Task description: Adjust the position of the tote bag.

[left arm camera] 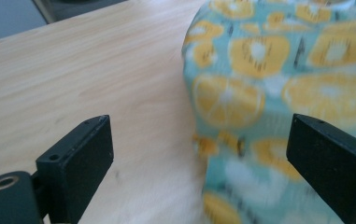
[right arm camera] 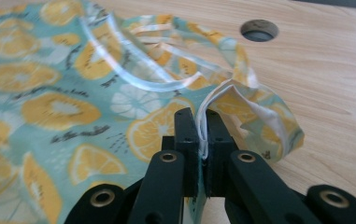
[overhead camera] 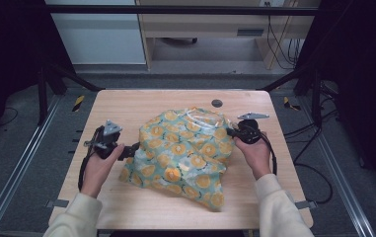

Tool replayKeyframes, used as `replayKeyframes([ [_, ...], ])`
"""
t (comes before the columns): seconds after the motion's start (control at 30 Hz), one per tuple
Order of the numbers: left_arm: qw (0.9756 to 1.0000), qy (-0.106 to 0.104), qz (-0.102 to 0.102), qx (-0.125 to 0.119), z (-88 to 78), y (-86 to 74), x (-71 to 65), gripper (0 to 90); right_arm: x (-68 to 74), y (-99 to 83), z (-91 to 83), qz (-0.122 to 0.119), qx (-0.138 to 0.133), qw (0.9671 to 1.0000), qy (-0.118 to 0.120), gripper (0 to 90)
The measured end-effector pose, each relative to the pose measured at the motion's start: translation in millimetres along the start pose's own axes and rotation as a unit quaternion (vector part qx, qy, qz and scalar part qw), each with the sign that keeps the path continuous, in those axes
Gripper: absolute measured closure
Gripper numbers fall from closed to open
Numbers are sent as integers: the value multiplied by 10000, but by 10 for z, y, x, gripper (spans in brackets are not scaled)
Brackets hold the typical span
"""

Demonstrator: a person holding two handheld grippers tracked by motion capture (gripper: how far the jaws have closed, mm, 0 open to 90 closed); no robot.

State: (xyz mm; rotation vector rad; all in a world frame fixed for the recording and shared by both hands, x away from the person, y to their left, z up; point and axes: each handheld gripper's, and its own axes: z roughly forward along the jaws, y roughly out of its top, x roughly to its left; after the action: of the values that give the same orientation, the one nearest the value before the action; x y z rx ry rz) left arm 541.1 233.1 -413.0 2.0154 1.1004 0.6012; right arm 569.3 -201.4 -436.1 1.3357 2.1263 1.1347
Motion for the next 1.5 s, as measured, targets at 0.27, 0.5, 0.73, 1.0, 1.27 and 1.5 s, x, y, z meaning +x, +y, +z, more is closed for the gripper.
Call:
replayKeyframes([
  [0.27, 9989, -160, -293, 344, 519, 379, 100, 75, 133, -23, -30, -482, -36, 9988, 86, 869],
  [0.5, 9961, -326, -196, 794, 694, 356, 96, 77, 93, -36, -42, -483, -87, 9987, 118, 871],
  [0.73, 9916, -780, -262, 1001, 793, 311, 98, 471, 26, -24, -15, -350, -84, 9993, 116, 875],
  [1.0, 9958, -720, -43, 559, 595, 270, 82, 896, -78, -11, -80, -233, -165, 9995, 136, 884],
  [1.27, 9978, -469, 218, -412, 46, 277, -1, 900, -60, 54, -411, -354, -632, 9968, 350, 886],
  [1.5, 9959, -238, 234, -837, -163, 288, 17, 900, 55, 199, -628, -647, -982, 9925, 349, 887],
])
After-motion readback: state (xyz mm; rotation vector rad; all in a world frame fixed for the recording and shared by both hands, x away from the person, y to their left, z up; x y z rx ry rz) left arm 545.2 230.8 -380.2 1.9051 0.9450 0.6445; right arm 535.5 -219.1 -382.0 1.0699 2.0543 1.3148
